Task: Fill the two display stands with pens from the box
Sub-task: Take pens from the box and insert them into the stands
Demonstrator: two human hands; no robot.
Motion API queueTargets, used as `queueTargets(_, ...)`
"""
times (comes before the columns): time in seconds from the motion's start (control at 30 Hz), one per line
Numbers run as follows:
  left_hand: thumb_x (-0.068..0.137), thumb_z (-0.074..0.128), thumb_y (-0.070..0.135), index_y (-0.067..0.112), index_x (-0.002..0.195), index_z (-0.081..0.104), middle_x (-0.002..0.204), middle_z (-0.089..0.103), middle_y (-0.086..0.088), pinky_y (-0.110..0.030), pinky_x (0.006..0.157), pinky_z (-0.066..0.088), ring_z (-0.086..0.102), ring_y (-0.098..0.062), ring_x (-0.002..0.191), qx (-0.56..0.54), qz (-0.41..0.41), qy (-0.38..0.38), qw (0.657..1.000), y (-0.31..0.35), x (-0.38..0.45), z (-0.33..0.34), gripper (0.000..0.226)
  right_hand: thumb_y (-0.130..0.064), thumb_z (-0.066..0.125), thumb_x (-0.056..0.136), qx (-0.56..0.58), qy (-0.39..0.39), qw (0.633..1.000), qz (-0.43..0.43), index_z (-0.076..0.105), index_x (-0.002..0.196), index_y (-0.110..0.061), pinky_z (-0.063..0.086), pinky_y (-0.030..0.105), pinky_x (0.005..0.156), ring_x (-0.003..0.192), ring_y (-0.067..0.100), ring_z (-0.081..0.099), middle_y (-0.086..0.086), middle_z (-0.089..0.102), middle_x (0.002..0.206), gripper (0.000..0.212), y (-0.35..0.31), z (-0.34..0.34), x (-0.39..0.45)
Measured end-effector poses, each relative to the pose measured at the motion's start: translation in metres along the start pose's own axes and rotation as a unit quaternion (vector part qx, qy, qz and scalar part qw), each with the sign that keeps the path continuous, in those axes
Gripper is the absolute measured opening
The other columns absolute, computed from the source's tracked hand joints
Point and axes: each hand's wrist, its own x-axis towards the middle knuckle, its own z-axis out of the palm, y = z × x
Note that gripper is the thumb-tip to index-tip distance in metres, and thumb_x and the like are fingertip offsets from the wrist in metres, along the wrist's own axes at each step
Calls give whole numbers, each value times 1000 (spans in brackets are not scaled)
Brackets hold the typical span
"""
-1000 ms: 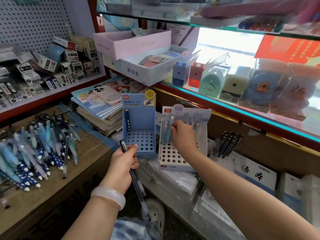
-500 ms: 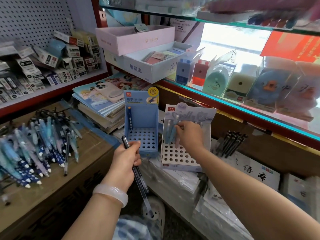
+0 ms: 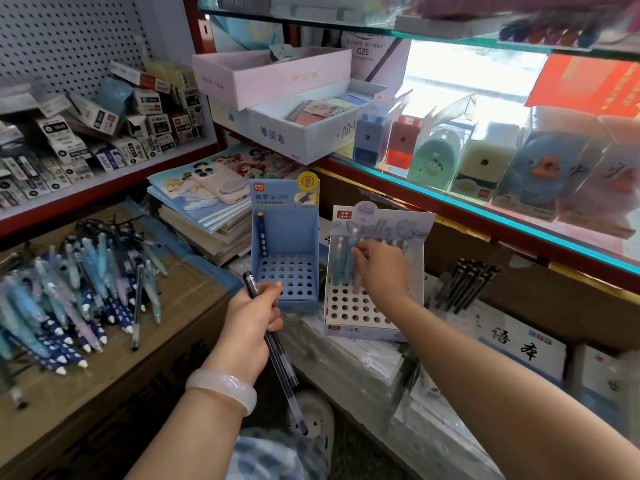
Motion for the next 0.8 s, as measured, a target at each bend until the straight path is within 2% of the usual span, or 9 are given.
queueTargets(0.2,90,55,5,11,77,52,61,38,0,-13,29,24,30,-1,30,0,1,0,1000,0,0,1,15,-30,49,97,-31,-28,999,7,68,99,-16,54,33,74,81,17,64,2,69,90,24,-1,4,2)
queueTargets(0.33,90,54,4,11,77,52,60,37,0,-13,28,23,29,0,28,-5,-3,-1,1000,0,0,1,15,-33,52,95,-35,-54,998,18,67,95,-13,54,32,71,78,16,63,1,69,88,25,-4,-1,8)
queueTargets(0.47,90,54,4,11,78,52,60,38,0,-13,28,23,30,-1,29,-8,-4,-2,1000,1,-2,2,14,-32,53,94,-11,-16,1000,-8,58,113,-17,54,34,74,86,18,64,1,67,97,24,-6,-6,3)
queueTargets(0.53,90,54,4,11,78,52,60,38,0,-13,29,23,30,-1,30,-9,-5,-2,1000,1,-2,2,15,-29,49,96,-13,-5,999,-46,53,120,-22,56,37,72,82,19,64,3,67,92,25,-4,-9,1)
queueTargets(0.6,90,54,4,11,77,52,60,37,0,-13,29,23,30,-1,29,-9,-6,-2,1000,1,-3,2,15,-27,44,99,-31,-4,995,-91,51,126,-25,55,35,68,77,17,64,2,67,88,29,-1,-9,-2)
queueTargets(0.7,90,55,4,11,78,52,60,38,0,-13,29,24,30,-1,30,-9,-5,-3,1000,2,-4,2,14,-28,40,101,-69,-15,990,-126,52,129,-27,54,33,70,80,17,64,1,68,92,31,2,-9,-3)
queueTargets(0.8,90,55,5,11,77,52,60,38,0,-13,29,24,30,-1,30,-7,-6,-3,1000,2,-4,2,14,-28,41,100,-72,-17,992,-101,55,126,-24,54,31,72,82,18,65,2,69,97,29,6,-11,-2)
